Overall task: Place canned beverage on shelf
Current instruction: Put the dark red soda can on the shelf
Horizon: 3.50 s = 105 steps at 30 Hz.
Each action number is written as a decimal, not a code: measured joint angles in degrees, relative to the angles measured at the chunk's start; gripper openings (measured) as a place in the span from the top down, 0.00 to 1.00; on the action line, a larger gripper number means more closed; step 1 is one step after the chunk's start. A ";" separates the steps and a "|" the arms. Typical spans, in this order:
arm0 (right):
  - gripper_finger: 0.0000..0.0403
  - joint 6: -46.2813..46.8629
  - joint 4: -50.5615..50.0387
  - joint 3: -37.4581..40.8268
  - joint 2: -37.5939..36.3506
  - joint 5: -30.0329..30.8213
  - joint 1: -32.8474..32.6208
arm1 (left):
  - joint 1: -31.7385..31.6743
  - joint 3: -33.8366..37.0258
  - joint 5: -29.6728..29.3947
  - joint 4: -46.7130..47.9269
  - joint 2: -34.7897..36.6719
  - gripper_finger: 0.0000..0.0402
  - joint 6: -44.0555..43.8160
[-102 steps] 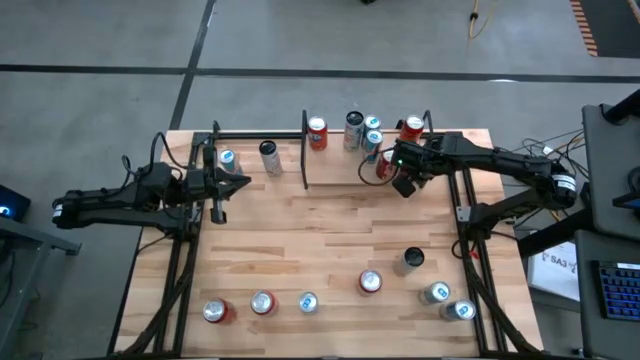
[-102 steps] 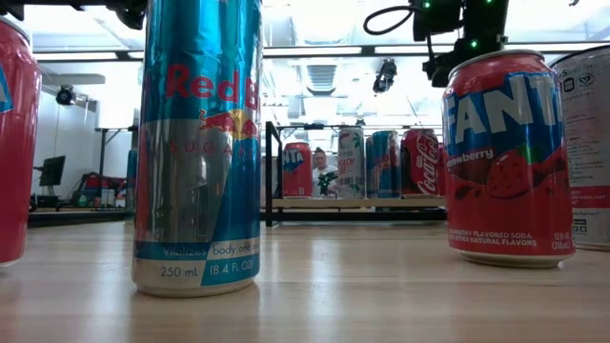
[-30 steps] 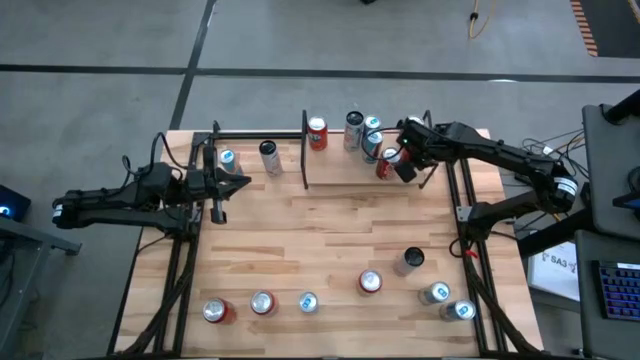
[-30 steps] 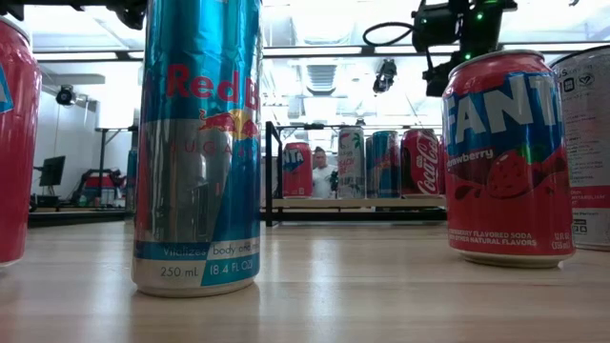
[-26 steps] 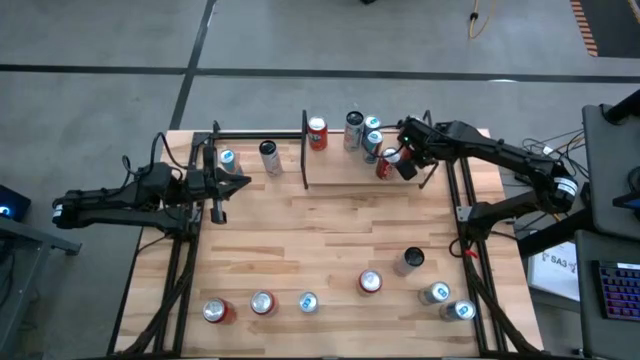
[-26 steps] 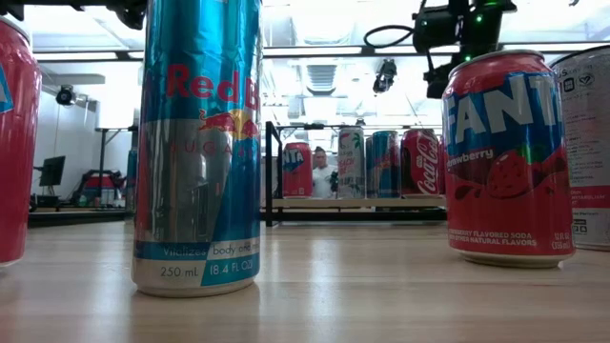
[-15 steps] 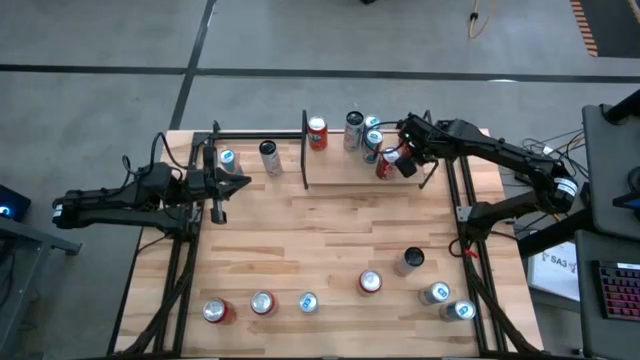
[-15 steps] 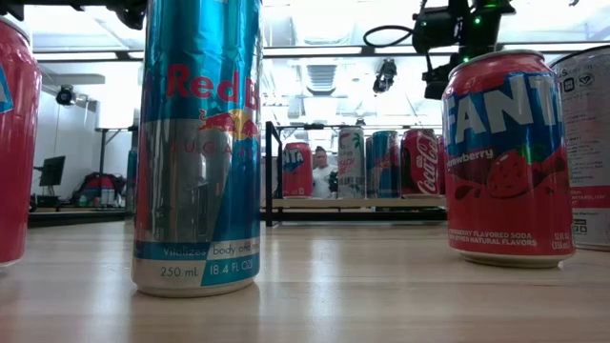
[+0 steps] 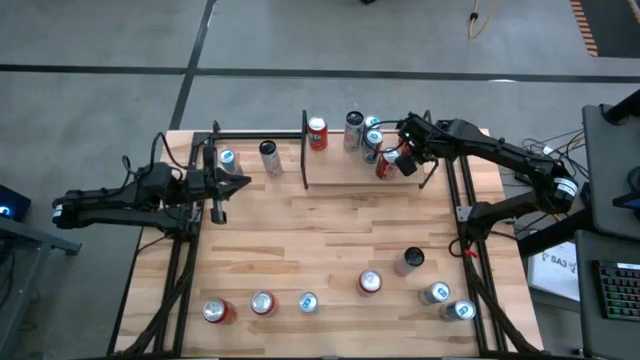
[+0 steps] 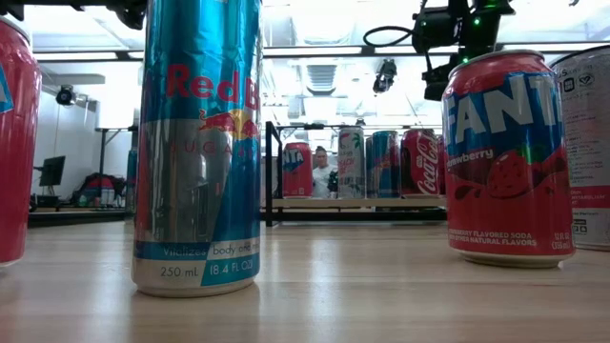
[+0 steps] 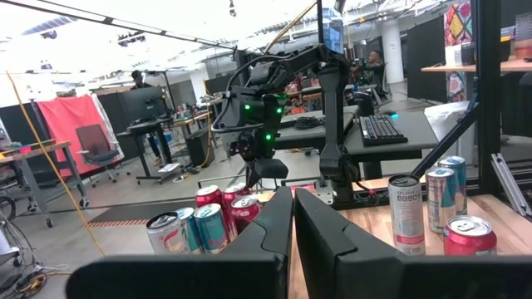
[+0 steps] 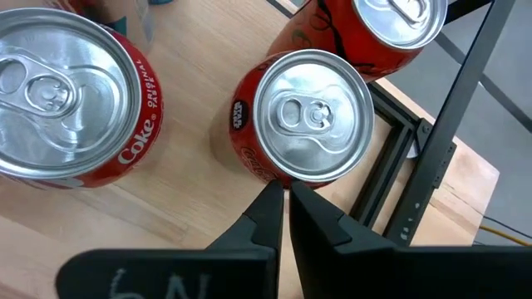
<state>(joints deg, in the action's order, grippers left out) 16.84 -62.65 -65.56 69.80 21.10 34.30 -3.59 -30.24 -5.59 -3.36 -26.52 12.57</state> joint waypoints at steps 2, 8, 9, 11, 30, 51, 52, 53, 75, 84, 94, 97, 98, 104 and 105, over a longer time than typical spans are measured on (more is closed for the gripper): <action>0.97 -0.19 0.00 0.00 0.00 0.04 0.00 | 0.01 0.00 0.01 0.00 -0.01 1.00 -0.01; 0.97 -0.94 -0.20 -0.06 0.00 0.00 0.00 | 0.01 0.00 0.01 0.00 -0.01 1.00 0.01; 0.97 -0.94 -0.64 -0.36 0.00 -0.06 0.00 | 0.00 0.00 -0.01 0.00 -0.01 1.00 0.00; 0.97 -0.59 -0.95 -1.48 0.00 -0.40 0.00 | 0.01 0.00 0.01 0.00 -0.02 1.00 0.01; 0.97 -2.02 0.97 -5.32 -0.13 -0.89 4.00 | 0.01 0.00 0.00 0.00 -0.01 1.00 0.01; 0.97 -5.91 5.39 -0.48 -0.15 -2.75 7.37 | 0.01 -0.02 0.01 0.00 0.00 1.00 0.01; 0.97 -6.12 5.58 -0.48 -0.15 -2.35 7.37 | 0.01 -0.02 0.00 -0.01 -0.01 1.00 0.01; 0.97 -6.25 5.79 -0.48 -0.15 -1.77 7.37 | 0.00 -0.02 0.01 -0.01 -0.01 1.00 0.01; 0.97 -6.82 8.02 -4.12 -2.13 -1.64 6.53 | 0.00 -0.02 0.01 -0.02 0.00 1.00 0.01; 0.97 -5.61 15.47 -0.71 -2.94 -7.29 5.95 | 0.00 -0.02 0.01 -0.04 -0.01 1.00 0.01; 0.97 -4.20 22.42 5.70 -2.31 -7.86 5.94 | -0.01 -0.02 -0.01 -0.09 -0.01 1.00 0.01; 0.97 -4.43 22.83 5.81 -1.49 -8.01 5.95 | 0.01 -0.02 -0.01 -0.10 0.00 1.00 0.03; 0.97 -4.50 22.97 5.81 -1.30 -7.96 5.95 | -0.01 -0.02 -0.01 -0.09 -0.02 1.00 0.03; 0.97 -4.91 22.72 5.95 -1.01 -7.60 5.95 | -0.01 -0.02 -0.01 -0.09 -0.01 1.00 0.03; 0.97 -4.92 22.68 5.95 -1.01 -7.61 5.95 | 0.01 -0.02 -0.01 -0.09 -0.01 1.00 0.03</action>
<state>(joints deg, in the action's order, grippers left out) 11.92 -39.97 -59.61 68.79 13.50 40.25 -3.57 -30.26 -5.61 -3.44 -26.53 12.60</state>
